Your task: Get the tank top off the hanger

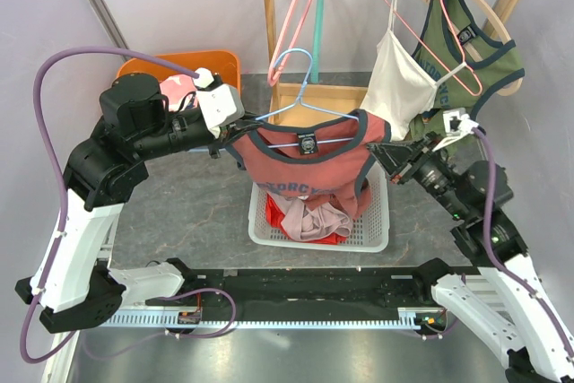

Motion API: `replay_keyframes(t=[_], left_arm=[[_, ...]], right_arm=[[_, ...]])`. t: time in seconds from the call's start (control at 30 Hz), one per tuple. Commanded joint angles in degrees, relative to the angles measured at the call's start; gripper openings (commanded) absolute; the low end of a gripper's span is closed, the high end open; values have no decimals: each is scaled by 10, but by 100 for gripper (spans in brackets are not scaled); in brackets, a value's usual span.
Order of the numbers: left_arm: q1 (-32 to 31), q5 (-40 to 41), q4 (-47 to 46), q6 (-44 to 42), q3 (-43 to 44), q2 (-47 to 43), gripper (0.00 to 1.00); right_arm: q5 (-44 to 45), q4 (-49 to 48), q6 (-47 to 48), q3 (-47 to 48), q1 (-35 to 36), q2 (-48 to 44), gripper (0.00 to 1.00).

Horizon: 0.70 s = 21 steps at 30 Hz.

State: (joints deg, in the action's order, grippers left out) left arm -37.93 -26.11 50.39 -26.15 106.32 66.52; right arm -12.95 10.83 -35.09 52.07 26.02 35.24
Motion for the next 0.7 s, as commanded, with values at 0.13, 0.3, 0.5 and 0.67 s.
replay_keyframes(t=[0.13, 0.3, 0.5, 0.67], left_arm=[[4, -12, -28, 0, -8, -14, 2], [7, -31, -16, -8, -11, -27, 2], [10, -42, -10, -13, -19, -39, 2], [15, -89, 5, -15, -20, -45, 2]], right_arm=[[125, 76, 55, 102, -2, -6, 0], [232, 96, 58, 111, -1, 17, 0], [354, 143, 86, 118, -2, 34, 0], [425, 143, 115, 117, -1, 38, 0]])
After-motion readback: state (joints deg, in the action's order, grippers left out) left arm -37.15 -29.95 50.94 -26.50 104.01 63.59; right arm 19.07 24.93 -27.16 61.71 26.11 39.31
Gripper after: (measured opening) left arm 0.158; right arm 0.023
